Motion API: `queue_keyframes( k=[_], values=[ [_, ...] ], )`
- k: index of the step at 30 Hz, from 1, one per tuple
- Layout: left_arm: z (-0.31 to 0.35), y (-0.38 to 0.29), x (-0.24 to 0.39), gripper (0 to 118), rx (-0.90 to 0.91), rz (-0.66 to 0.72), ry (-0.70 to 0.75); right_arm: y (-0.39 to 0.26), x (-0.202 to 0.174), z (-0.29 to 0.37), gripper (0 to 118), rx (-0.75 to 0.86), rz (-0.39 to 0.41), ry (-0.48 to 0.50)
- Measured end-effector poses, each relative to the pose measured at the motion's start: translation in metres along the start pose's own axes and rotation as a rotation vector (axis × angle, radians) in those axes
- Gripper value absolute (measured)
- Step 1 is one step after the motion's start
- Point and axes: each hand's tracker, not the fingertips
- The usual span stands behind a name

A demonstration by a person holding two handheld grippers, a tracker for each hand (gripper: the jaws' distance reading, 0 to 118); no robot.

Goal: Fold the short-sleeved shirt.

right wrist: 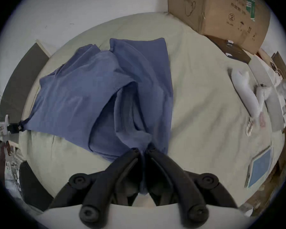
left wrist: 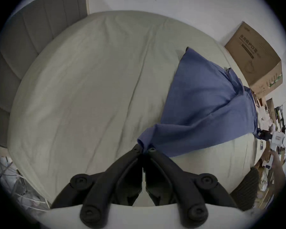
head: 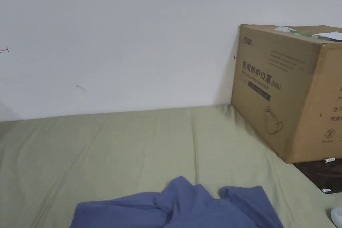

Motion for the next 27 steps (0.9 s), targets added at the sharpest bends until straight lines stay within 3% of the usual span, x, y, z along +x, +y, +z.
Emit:
queue_keyframes(
  k=[4, 8, 10, 12, 13, 15, 16, 17, 18, 19, 21, 23, 27],
  values=[
    [0.019, -0.016, 0.003, 0, -0.032, -0.047, -0.017, -0.026, 0.005, 0.024, 1, -0.043, 0.032, 0.001],
    [0.035, -0.03, 0.005, 2, -0.046, -0.083, -0.049, -0.046, 0.009, 0.04, 2, -0.048, -0.005, 0.026],
    [0.038, -0.036, 0.005, 22, -0.042, -0.082, -0.06, -0.05, 0.008, 0.042, 2, -0.053, -0.046, 0.03],
    [0.04, -0.039, 0.003, 62, -0.038, -0.063, -0.066, -0.05, 0.005, 0.042, 6, -0.067, -0.085, 0.028],
    [0.041, -0.04, 0.001, 67, -0.037, -0.05, -0.072, -0.051, 0.002, 0.044, 14, -0.056, -0.091, 0.02],
    [0.044, -0.041, -0.004, 70, -0.029, -0.001, -0.096, -0.051, -0.005, 0.046, 61, -0.055, -0.077, 0.007],
    [0.044, -0.042, -0.005, 78, -0.037, 0.038, -0.129, -0.052, -0.008, 0.05, 79, -0.031, -0.041, -0.011],
    [0.045, -0.043, -0.006, 98, -0.036, 0.069, -0.149, -0.052, -0.01, 0.053, 89, -0.014, -0.019, -0.024],
    [0.045, -0.045, -0.01, 106, -0.035, 0.111, -0.194, -0.052, -0.014, 0.057, 91, -0.001, -0.016, -0.021],
    [0.042, -0.044, -0.012, 105, -0.095, 0.152, -0.242, -0.052, -0.015, 0.062, 95, 0.021, -0.023, -0.012],
    [0.05, -0.05, -0.01, 104, -0.004, 0.159, -0.301, -0.05, -0.019, 0.074, 97, 0.066, -0.052, 0.016],
    [0.063, -0.048, -0.004, 104, 0.058, 0.103, -0.257, -0.047, -0.026, 0.089, 97, 0.129, -0.058, 0.025],
    [0.102, -0.048, 0.008, 104, 0.233, 0.063, -0.248, -0.038, -0.053, 0.125, 97, 0.278, 0.007, 0.054]
  ],
)
